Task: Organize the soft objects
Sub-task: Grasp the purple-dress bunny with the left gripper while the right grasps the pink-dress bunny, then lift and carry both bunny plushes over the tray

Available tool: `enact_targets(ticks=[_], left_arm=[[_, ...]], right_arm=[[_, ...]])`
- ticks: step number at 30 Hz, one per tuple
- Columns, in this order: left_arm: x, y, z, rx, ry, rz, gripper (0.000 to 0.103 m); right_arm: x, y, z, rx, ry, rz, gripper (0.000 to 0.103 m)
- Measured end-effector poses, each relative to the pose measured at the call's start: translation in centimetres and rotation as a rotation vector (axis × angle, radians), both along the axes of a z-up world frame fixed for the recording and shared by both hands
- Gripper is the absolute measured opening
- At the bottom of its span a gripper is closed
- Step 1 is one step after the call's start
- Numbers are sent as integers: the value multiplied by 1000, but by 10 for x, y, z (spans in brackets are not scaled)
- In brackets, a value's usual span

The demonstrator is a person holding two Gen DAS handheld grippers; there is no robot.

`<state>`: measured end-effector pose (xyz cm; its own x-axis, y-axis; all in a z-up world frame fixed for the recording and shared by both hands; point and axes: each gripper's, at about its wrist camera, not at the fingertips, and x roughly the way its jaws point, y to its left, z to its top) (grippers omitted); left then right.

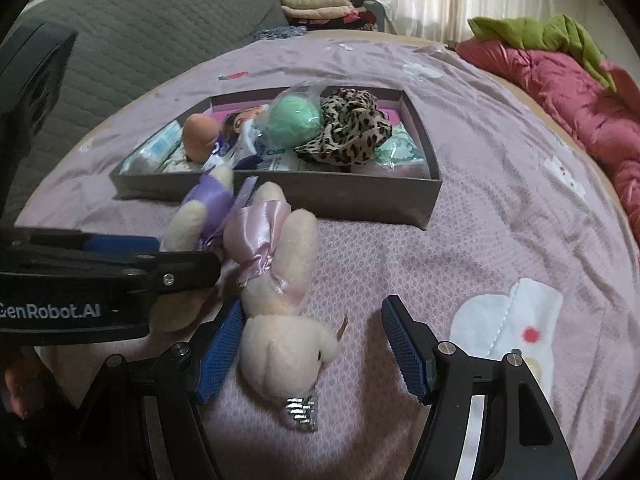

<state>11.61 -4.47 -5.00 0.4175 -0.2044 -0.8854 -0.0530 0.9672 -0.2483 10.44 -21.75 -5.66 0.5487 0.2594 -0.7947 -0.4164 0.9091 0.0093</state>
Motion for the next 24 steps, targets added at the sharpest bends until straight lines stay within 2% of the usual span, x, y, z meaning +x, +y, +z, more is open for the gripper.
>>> enact_targets(ticks=[2,4,6,11,17,24], left_arm=[[2,1,-1,-10,-1,3,62],[4,0,-2,-23,-5,0,56],[6,-4,-3,-26,-7,-5,52],[5,-15,-8,-39,-1,-31,39],[1,-17,-5,-31,-14,-30,37],[-15,-6,12,4,-67,1,36]], right_arm=[[1,0,0,7,1,9,62],[0,1,0,6,-4,27,47],[-1,4,-1,5,-2,48,39],[-1,0,2,26,-14,38,38],[-1,-10,8,58,-25,13,37],[-8,-14,24,96,-65,8,37]])
